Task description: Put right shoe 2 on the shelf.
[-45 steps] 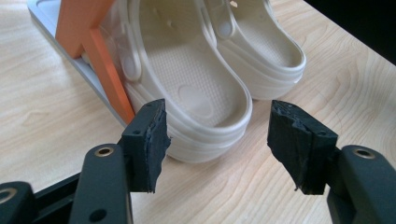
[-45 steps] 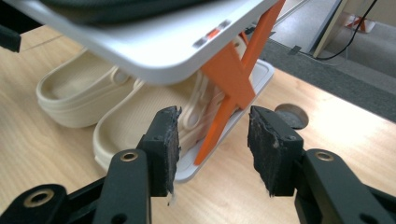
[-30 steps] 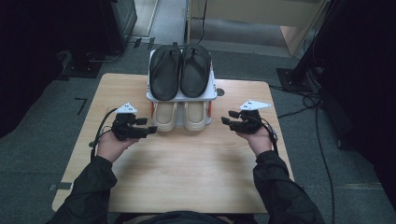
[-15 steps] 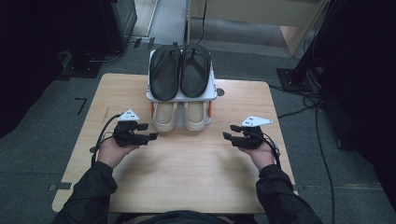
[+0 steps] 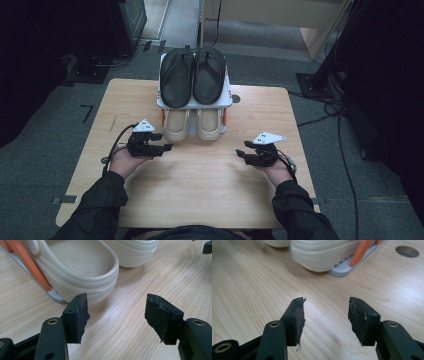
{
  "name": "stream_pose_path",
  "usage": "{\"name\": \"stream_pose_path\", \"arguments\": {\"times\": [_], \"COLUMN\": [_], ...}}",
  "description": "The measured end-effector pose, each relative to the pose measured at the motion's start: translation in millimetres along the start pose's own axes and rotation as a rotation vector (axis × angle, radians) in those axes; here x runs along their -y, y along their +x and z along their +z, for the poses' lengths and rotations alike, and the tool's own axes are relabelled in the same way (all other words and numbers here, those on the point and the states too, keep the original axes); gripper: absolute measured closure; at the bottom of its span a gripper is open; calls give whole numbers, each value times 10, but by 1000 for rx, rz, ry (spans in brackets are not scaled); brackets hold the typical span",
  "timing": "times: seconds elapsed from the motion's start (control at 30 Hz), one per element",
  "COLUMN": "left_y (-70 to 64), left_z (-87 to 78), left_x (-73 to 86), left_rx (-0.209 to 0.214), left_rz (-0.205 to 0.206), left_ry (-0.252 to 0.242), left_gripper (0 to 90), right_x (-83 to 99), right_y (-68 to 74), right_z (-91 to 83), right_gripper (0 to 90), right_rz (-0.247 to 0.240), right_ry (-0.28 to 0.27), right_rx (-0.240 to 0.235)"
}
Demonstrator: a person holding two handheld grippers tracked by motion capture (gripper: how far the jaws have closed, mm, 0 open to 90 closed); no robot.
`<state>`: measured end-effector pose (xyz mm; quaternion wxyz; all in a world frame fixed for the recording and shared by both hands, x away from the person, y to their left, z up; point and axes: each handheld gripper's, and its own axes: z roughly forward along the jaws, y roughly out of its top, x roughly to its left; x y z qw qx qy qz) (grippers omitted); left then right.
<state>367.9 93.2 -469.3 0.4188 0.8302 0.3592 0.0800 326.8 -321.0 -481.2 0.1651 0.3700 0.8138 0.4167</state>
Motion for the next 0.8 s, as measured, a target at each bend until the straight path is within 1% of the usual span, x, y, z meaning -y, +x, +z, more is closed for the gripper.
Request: {"name": "stream_pose_path", "arguments": {"times": [0.1,0.2,0.33,0.5,0.6,0.67,0.8], "left_y": [15,24,25,17,17,15,-2], "left_z": [6,4,14,33,37,49,75], "left_x": [3,4,5,10,11,14,16], "left_rx": [-4,-7,-11,-15,-19,-27,-33], "left_rz": [-11,-16,-16,-21,-13,-25,-42], "left_ry": [0,5,9,16,24,24,26], "left_gripper": [352,350,346,342,336,324,299], "right_x": [-9,-6,-4,-6,-7,0,8], "right_y": [-3,-15,-35,-52,-69,-70,-50], "right_z": [6,1,-5,-29,-48,-43,-5], "right_gripper": [466,459,454,444,433,408,357], "right_rz": [13,28,51,55,63,70,55], "right_ry": [-16,-9,-18,-31,-43,-46,-38], "right_rx": [-5,-3,0,8,18,28,41]}}
